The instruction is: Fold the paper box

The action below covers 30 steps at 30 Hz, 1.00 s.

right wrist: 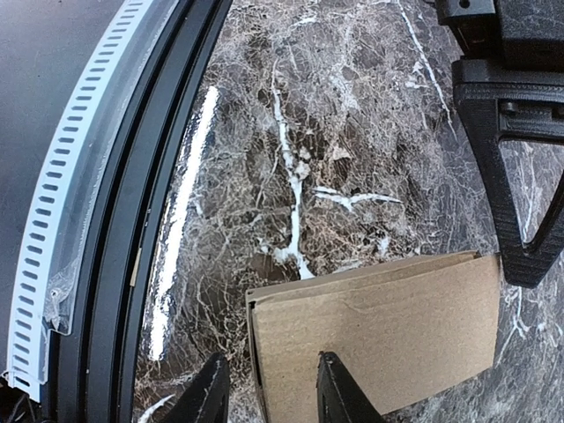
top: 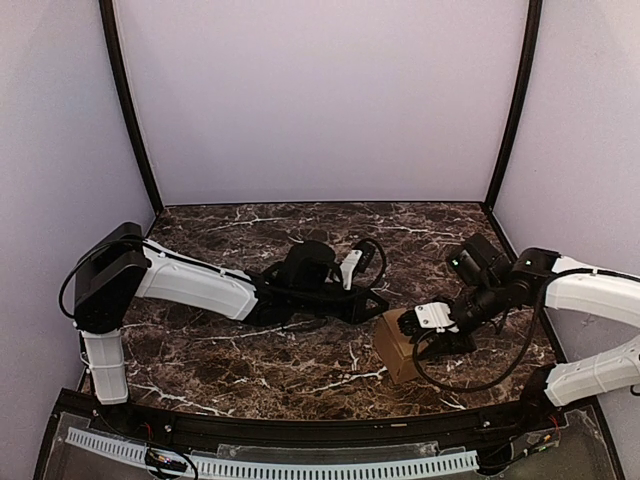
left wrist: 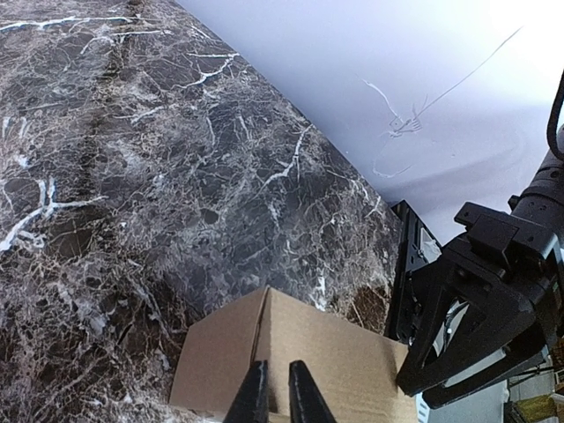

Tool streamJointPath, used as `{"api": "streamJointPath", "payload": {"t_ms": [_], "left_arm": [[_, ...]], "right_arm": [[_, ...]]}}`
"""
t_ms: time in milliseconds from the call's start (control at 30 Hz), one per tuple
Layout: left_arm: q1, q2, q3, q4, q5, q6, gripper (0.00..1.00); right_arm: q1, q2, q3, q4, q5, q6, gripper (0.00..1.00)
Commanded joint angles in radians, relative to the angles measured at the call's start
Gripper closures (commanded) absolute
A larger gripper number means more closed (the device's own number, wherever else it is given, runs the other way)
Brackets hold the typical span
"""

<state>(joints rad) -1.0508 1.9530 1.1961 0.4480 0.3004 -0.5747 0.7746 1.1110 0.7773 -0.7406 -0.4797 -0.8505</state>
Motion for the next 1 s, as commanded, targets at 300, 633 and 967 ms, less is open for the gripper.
{"api": "streamJointPath", "payload": {"t_ms": [300,633,967], "left_arm": [[0.004,0.03,-0.004,-0.002,0.04,-0.012,0.98],[0.012,0.044,-0.026,-0.034,0.033,-0.01,0.99],[0.022,0.044,-0.057,-0.048,0.032,-0.018,0.99]], "right_arm": [[0.05,0.001,-0.049,0.036,0.062,0.012,0.71],[0.068,0.026,-0.099,0.057,0.113,0.016,0.73],[0.089,-0.009,-0.099,0.04,0.149,0.033,0.72]]}}
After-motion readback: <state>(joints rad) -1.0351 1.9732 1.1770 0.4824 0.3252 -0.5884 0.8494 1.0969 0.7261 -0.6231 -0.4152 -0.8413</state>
